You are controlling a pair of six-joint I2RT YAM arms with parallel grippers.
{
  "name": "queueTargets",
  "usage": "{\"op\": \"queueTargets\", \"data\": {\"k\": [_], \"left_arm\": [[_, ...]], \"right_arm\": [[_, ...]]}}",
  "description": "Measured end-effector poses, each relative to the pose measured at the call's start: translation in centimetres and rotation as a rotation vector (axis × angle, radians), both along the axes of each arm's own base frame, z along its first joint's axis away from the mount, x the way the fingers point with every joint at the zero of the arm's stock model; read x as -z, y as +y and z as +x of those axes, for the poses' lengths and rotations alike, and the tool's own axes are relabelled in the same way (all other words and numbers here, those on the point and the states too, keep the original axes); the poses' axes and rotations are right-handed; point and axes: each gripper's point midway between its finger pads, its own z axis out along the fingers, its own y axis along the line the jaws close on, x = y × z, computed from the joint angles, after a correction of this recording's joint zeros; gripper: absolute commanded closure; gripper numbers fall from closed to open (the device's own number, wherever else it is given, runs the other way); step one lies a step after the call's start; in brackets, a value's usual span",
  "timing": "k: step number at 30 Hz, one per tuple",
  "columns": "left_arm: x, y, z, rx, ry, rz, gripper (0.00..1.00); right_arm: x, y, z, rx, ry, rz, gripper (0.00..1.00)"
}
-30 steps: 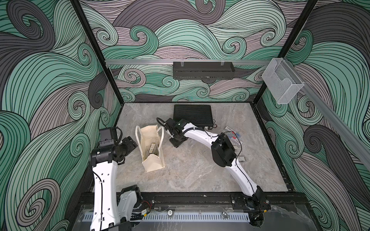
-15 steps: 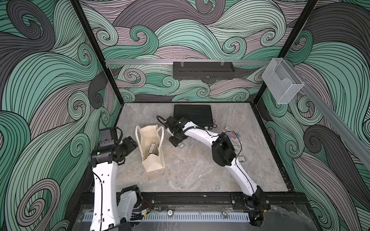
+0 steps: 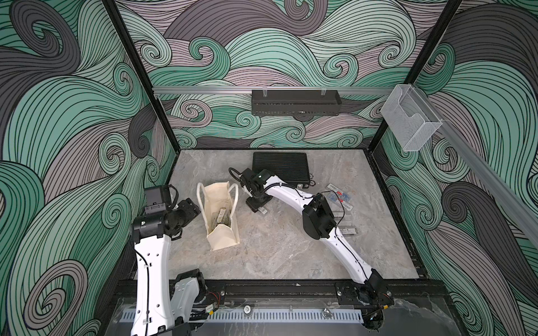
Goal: Put the compass set into the canvas bag
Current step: Pick up the compass set at the center of the board, then place the compass set in the canvas bag.
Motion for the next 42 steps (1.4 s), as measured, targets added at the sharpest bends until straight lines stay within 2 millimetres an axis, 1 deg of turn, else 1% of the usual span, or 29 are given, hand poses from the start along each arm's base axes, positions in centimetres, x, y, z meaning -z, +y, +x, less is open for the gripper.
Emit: {"op": "queueTargets", "data": {"k": [7,13,15,17,19,21,22,28,31,33,35,37,39,42], "left_arm": [[0.4,-0.1,-0.1,0.002,0.008,-0.004,0.25],[0.4,-0.2,-0.1,0.005,0.006,-0.009,0.25],[0.4,-0.2,-0.1,0.006,0.006,-0.011,0.25],[0.4,-0.3,-0.1,0.008,0.004,-0.013,0.25],[0.3,-0.3,-0.2,0.008,0.000,-0.013,0.25],[0.2,-0.4,-0.2,0.010,-0.006,-0.014,0.25],[0.1,-0.4,-0.2,0.012,-0.010,-0.016,0.25],[-0.1,-1.1,0.0,0.030,-0.030,-0.047,0.25],[-0.3,-1.3,0.2,0.031,-0.042,-0.062,0.25],[-0.4,-1.4,0.2,0.033,-0.050,-0.070,0.25],[-0.7,-1.5,0.3,0.031,-0.058,-0.075,0.25],[-1.6,-1.3,0.3,0.017,-0.072,-0.068,0.25],[-3.0,-0.9,0.4,-0.002,-0.099,-0.046,0.25],[-6.2,-0.2,0.7,-0.031,-0.172,-0.007,0.25]], "right_arm": [[-0.1,-0.3,-0.1,0.006,0.007,-0.009,0.50],[-0.4,-0.4,-0.1,0.029,0.004,-0.011,0.54],[-0.9,-0.6,-0.1,0.042,0.003,-0.007,0.55],[-2.1,-1.0,0.0,0.064,-0.003,0.005,0.55],[-4.0,-1.5,0.2,0.091,-0.018,0.025,0.55],[-6.5,-2.3,0.6,0.124,-0.044,0.052,0.55],[-7.9,-2.7,0.8,0.143,-0.060,0.069,0.55],[-18.2,-5.1,1.6,0.236,-0.192,0.218,0.55],[-22.2,-5.4,1.1,0.259,-0.240,0.289,0.54],[-24.1,-4.8,0.7,0.257,-0.263,0.333,0.54],[-25.6,-3.8,0.1,0.247,-0.279,0.376,0.54],[-26.9,-2.6,-0.8,0.224,-0.289,0.412,0.53],[-28.2,-1.2,-1.9,0.202,-0.298,0.452,0.54],[-30.1,1.0,-3.8,0.155,-0.306,0.516,0.53]]}}
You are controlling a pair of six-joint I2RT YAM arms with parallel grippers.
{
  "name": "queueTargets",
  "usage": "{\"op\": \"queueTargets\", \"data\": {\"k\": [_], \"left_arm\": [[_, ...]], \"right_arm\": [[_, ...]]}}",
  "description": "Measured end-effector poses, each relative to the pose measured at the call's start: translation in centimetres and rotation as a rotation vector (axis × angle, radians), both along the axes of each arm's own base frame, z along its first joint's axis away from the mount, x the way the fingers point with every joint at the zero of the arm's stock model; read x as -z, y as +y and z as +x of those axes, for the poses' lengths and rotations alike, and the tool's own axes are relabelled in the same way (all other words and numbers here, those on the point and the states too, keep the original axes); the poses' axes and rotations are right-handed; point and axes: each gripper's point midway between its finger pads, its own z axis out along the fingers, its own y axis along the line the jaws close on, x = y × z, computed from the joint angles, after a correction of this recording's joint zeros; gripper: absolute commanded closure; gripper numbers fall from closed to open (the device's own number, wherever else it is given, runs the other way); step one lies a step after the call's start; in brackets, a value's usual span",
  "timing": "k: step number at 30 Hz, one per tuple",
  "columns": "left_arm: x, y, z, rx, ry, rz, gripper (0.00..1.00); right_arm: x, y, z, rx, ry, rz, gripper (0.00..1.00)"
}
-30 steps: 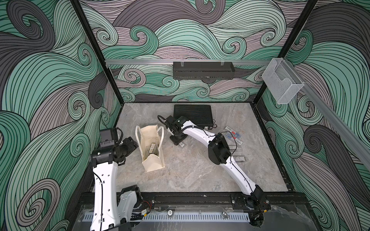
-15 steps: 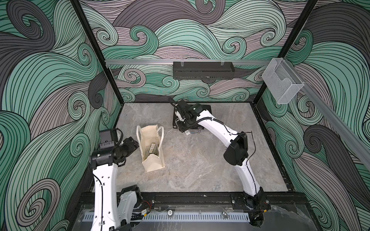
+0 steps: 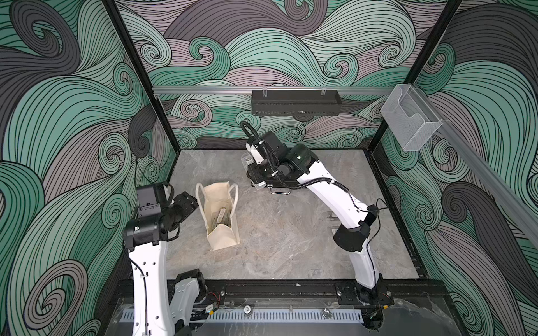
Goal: Put the compass set into the canvas bag
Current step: Place the compass set in the canvas bag.
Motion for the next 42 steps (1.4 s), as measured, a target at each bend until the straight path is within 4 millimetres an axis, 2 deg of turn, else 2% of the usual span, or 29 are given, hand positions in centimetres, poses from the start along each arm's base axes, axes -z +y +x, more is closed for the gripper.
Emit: {"op": "queueTargets", "data": {"k": [3,5,10,14,20,24,27,33,36,42], "left_arm": [[-2.6,0.2,0.3,-0.013,-0.063,0.017,0.25],[-3.3,0.1,0.4,-0.011,-0.083,0.014,0.25],[-2.7,-1.1,1.1,0.032,-0.092,-0.039,0.25],[-2.1,-1.9,1.4,0.063,-0.094,-0.074,0.25],[-3.0,-2.6,1.8,0.089,-0.139,-0.093,0.25],[-3.3,-2.7,1.8,0.089,-0.156,-0.094,0.25],[-3.5,-2.8,1.6,0.090,-0.162,-0.096,0.25],[-3.6,-3.0,1.5,0.095,-0.168,-0.099,0.25],[-3.7,-3.1,1.3,0.096,-0.172,-0.098,0.25],[-2.7,-2.9,0.8,0.084,-0.153,-0.091,0.25]], "right_arm": [[-1.0,2.2,-2.0,-0.052,-0.006,0.042,0.53],[-0.9,3.4,-3.1,-0.084,0.004,0.056,0.53],[0.3,6.0,-5.2,-0.145,0.037,0.070,0.53],[1.4,7.7,-5.9,-0.171,0.066,0.087,0.53],[1.7,9.4,-6.8,-0.189,0.109,0.139,0.52],[2.0,10.4,-6.7,-0.178,0.124,0.170,0.51],[3.5,11.6,-6.5,-0.167,0.148,0.175,0.51],[7.9,13.2,-5.7,-0.136,0.199,0.141,0.51],[9.7,13.4,-5.3,-0.116,0.215,0.115,0.51],[11.8,13.4,-4.7,-0.079,0.226,0.077,0.50]]}}
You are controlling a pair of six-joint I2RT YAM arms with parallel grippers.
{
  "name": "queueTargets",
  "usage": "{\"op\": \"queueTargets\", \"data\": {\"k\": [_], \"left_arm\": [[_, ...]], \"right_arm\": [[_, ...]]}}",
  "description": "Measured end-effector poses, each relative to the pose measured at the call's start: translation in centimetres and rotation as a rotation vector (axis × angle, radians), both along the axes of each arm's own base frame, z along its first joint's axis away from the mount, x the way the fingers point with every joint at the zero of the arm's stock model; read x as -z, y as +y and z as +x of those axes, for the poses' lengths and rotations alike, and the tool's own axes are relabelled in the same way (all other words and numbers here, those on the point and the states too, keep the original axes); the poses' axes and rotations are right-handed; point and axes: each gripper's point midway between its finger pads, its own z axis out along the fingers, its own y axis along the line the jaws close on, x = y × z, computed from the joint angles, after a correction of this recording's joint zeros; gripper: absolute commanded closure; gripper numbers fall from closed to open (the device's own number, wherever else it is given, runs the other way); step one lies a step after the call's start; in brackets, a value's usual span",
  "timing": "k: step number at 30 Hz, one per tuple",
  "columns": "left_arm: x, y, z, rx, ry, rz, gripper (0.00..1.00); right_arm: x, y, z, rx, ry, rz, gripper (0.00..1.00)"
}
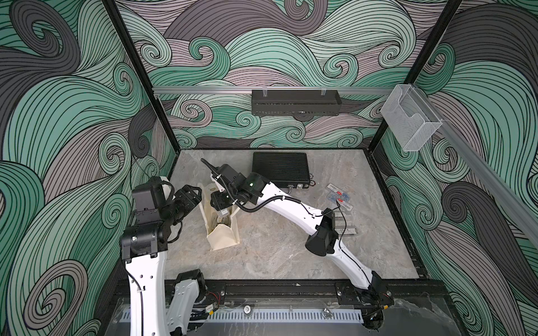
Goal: Put the compass set into the canvas bag
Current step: Place the compass set in the canvas bag.
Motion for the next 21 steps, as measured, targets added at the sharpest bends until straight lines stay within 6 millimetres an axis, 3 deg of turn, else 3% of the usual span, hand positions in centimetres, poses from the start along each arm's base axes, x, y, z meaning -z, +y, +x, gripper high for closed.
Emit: {"op": "queueTargets", "data": {"k": [6,11,17,21], "left_arm": [[0.6,0.4,-0.2,-0.015,0.019,0.019,0.25],[1.1,0.6,-0.4,-0.021,0.035,0.031,0.25],[1.3,0.7,-0.5,-0.024,0.050,0.037,0.25],[1.5,0.4,-0.7,-0.011,0.064,0.038,0.25]], "right_arm": [[2.1,-0.3,0.4,0.027,0.013,-0.052,0.42],[2.5,-0.7,0.7,0.042,0.007,-0.068,0.32],[1.6,-0.6,0.7,0.034,-0.010,-0.056,0.31],[-0.8,-0.7,0.2,-0.004,-0.032,-0.019,0.30]]}}
